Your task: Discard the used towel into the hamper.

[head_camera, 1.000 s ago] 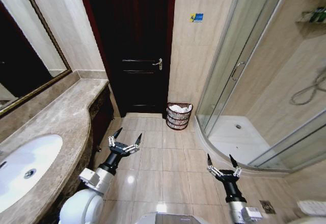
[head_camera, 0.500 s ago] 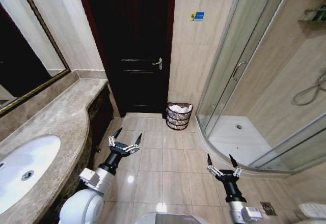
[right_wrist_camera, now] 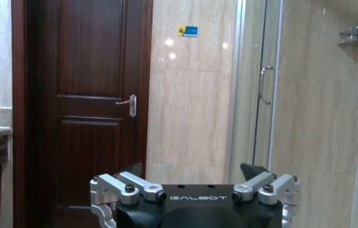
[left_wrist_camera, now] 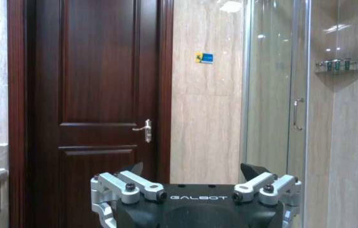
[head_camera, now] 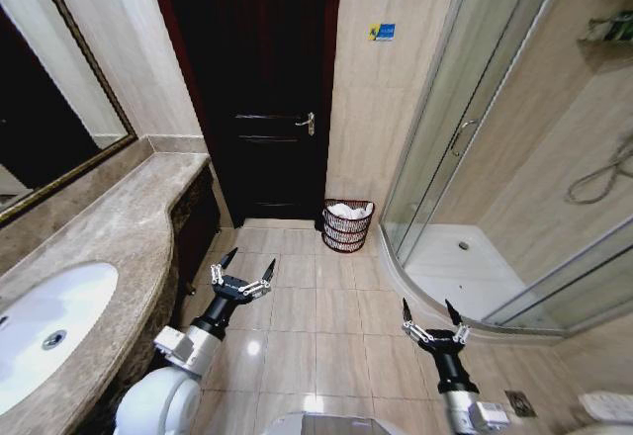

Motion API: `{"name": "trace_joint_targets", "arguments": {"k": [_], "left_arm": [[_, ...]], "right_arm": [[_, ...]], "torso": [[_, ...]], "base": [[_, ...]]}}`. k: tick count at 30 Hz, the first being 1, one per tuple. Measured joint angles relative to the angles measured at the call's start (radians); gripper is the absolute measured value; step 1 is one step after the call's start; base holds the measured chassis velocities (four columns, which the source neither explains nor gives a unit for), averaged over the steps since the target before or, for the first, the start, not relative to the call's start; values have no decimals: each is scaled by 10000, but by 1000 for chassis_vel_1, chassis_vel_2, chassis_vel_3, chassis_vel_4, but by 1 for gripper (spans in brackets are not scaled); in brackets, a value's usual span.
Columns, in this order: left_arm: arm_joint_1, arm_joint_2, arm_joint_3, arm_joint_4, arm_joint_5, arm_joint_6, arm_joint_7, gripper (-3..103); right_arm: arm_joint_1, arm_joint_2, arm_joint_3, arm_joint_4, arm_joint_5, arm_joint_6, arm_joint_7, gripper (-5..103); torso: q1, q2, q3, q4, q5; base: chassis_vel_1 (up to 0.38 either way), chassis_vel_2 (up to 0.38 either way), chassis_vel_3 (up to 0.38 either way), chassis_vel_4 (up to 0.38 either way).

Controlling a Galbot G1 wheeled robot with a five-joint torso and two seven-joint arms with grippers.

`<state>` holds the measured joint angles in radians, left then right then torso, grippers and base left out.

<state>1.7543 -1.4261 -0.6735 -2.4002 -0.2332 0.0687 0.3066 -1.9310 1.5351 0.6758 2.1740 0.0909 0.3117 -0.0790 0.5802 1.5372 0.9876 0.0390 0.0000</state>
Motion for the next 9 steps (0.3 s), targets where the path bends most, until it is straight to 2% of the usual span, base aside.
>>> {"name": "trace_joint_targets", "arguments": {"k": [9], "left_arm": [[0,0,0,0,0,0,0,100]], "right_arm": [[0,0,0,0,0,0,0,100]], "torso": [[0,0,0,0,0]], "base": [[0,0,0,0]]}}
